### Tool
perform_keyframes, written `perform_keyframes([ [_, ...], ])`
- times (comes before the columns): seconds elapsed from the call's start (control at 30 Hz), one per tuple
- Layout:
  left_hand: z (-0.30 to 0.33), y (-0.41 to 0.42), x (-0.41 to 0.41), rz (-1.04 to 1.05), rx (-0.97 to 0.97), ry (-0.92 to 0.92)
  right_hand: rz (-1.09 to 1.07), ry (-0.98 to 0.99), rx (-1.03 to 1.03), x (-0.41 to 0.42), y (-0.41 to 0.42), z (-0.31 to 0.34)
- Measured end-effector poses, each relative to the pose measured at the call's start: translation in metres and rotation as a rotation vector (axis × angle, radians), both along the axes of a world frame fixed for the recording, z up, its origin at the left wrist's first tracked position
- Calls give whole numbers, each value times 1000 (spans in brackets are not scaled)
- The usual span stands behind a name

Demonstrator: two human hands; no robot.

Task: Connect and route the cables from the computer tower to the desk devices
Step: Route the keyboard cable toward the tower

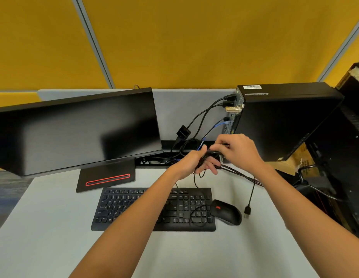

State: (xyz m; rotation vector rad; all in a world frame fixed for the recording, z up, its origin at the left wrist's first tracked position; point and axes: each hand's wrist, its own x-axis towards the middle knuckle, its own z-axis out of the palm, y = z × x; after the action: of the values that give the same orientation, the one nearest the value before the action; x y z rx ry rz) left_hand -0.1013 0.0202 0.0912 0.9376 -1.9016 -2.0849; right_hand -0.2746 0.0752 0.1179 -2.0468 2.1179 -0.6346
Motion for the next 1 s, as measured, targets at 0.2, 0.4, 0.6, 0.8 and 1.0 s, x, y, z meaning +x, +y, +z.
perform_keyframes([
  [0.2,27,-9,-4,30,261,333,-128,-455,27,0,1,-37],
  [0.4,18,-14,-26,350,-117,-34,119,-218,327,26,13,-47],
  [0.6,-28,-19,-6,141,-433,-297,221,41,314,18,9,-21],
  [0.8,-22,-8,2,15,-76,-107,60,-102,130,4,-2,0],
  [1.0,3,-15,4,135,190,191,-172,-426,24,-5,-6,-16],
])
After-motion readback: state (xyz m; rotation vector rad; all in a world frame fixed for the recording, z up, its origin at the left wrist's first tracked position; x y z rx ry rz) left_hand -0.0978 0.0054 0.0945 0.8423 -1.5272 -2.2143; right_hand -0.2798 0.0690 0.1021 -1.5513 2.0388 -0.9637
